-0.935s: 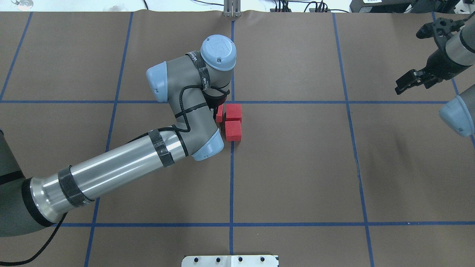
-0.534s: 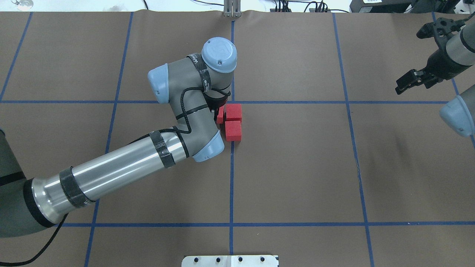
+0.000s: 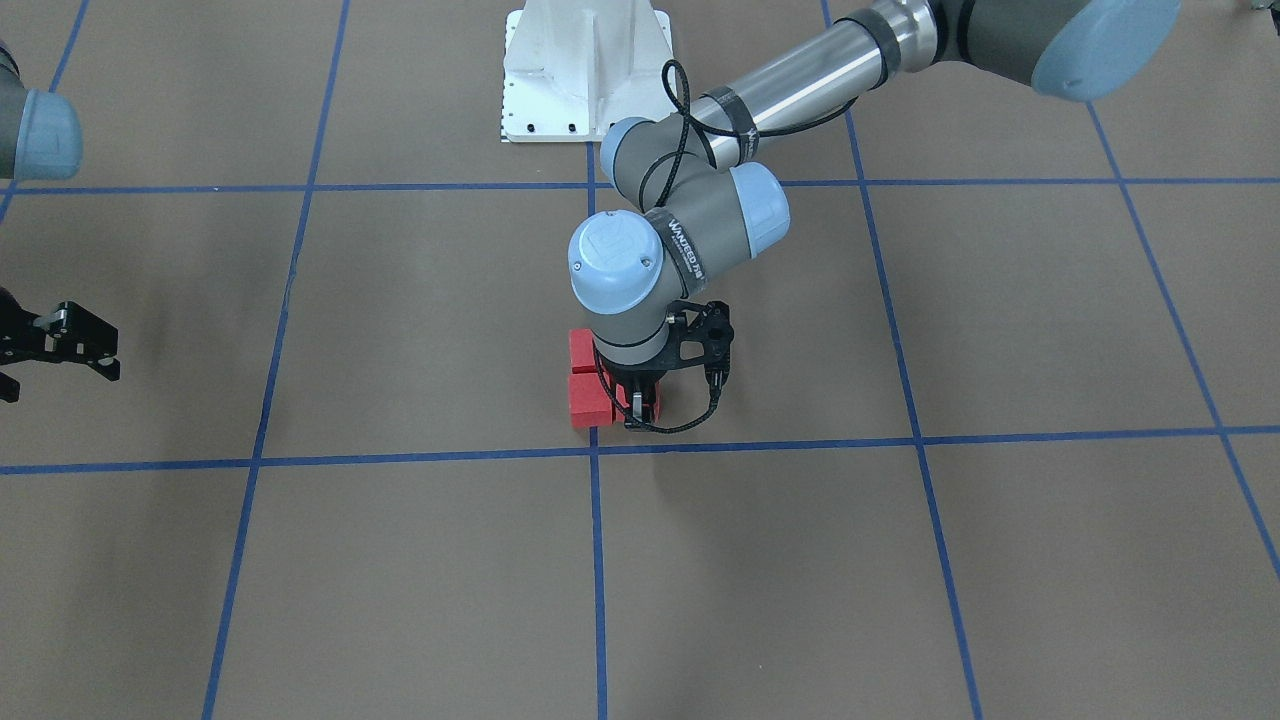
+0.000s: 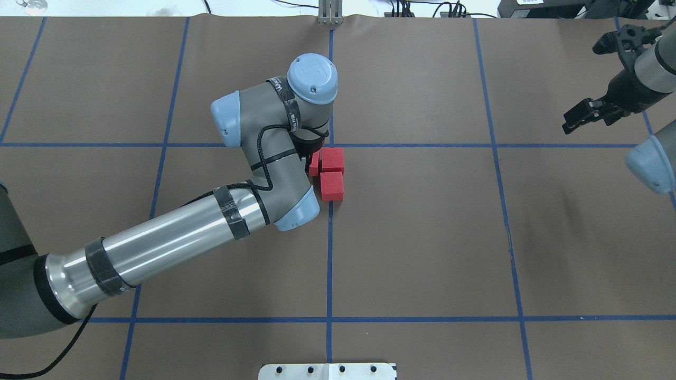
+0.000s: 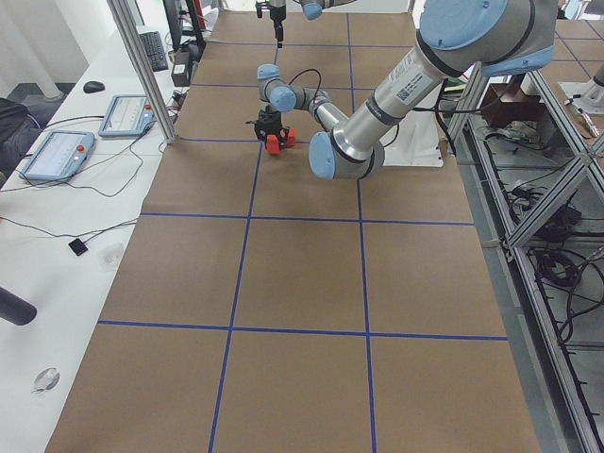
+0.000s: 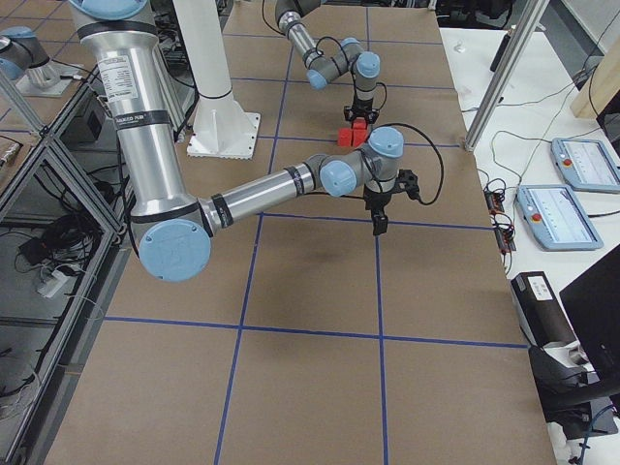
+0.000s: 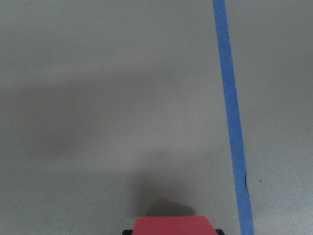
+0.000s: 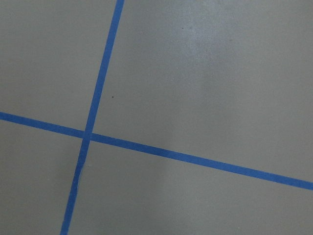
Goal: Form red blocks into L shape at center
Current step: 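Open the left gripper to release the cube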
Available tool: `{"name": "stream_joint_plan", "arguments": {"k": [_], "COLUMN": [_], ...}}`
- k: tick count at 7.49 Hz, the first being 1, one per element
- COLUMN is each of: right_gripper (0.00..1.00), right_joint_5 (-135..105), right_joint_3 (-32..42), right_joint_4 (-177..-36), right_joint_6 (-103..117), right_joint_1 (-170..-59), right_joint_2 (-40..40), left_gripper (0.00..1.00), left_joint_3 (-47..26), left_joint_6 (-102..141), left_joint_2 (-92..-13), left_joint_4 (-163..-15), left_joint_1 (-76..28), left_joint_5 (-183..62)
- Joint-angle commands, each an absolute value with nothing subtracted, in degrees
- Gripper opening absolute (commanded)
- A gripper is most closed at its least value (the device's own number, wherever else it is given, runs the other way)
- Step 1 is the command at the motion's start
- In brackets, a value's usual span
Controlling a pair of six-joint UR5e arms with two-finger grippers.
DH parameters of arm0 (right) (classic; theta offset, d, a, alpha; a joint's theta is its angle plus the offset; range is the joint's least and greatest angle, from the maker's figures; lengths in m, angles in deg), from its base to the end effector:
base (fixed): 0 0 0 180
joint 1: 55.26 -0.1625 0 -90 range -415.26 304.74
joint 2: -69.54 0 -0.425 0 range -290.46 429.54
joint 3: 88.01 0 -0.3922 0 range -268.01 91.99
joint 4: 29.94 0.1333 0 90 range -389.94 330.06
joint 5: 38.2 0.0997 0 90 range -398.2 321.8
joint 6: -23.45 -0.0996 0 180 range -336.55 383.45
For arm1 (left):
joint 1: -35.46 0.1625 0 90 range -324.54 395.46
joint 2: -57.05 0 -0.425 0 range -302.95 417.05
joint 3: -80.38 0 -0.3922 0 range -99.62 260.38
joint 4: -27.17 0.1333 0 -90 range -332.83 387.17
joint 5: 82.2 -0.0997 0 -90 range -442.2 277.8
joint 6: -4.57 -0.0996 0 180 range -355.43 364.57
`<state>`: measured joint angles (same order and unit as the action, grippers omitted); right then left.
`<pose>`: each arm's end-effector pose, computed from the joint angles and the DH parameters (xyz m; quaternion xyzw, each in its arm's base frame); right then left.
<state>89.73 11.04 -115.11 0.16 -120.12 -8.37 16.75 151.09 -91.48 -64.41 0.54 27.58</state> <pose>-0.1807 -0.5546 0.4636 0.0639 -0.3760 -0.0879 0.9202 0.6231 -0.5565 0.1982 -0.2150 0.2500 -0.6401 0.6939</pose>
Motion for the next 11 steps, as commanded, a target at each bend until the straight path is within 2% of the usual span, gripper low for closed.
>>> {"name": "stream_joint_plan", "arguments": {"k": [1,4,5,6,7,9,10,11], "right_gripper": [0.99,0.99,0.99,0.99,0.99,0.99,0.99,0.99], "right_joint_5": [89.7,89.7,89.7,89.7,89.7,89.7,89.7,89.6], "right_joint_3": [11.0,11.0,11.0,10.9,10.9,10.9,10.9,10.9], "right_joint_4": [-115.1,-115.2,-115.2,-115.2,-115.2,-115.2,-115.2,-115.4], "right_joint_6": [0.2,0.2,0.2,0.2,0.2,0.2,0.2,0.2], "right_joint_1": [-120.1,-120.1,-120.1,-120.1,-120.1,-120.1,-120.0,-120.0], "right_joint_2": [-8.3,-8.2,-8.2,-8.2,-8.2,-8.2,-8.2,-8.0], "left_gripper": [0.11,0.11,0.23,0.61,0.79,0.84,0.99,1.0], "left_joint_3": [16.7,16.7,16.7,16.7,16.8,16.8,16.8,16.8], "left_joint_6": [151.1,151.1,151.1,151.2,151.1,150.9,150.8,150.7], "left_joint_2": [-91.5,-91.8,-91.8,-91.8,-91.8,-91.8,-91.7,-91.7], "left_joint_4": [-64.4,-64.5,-64.5,-64.5,-64.5,-64.5,-64.5,-64.4], "left_joint_1": [0.6,1.0,1.0,1.0,1.1,1.0,1.0,1.0], "left_joint_5": [27.6,27.6,27.6,27.6,27.6,27.6,27.6,27.5]}}
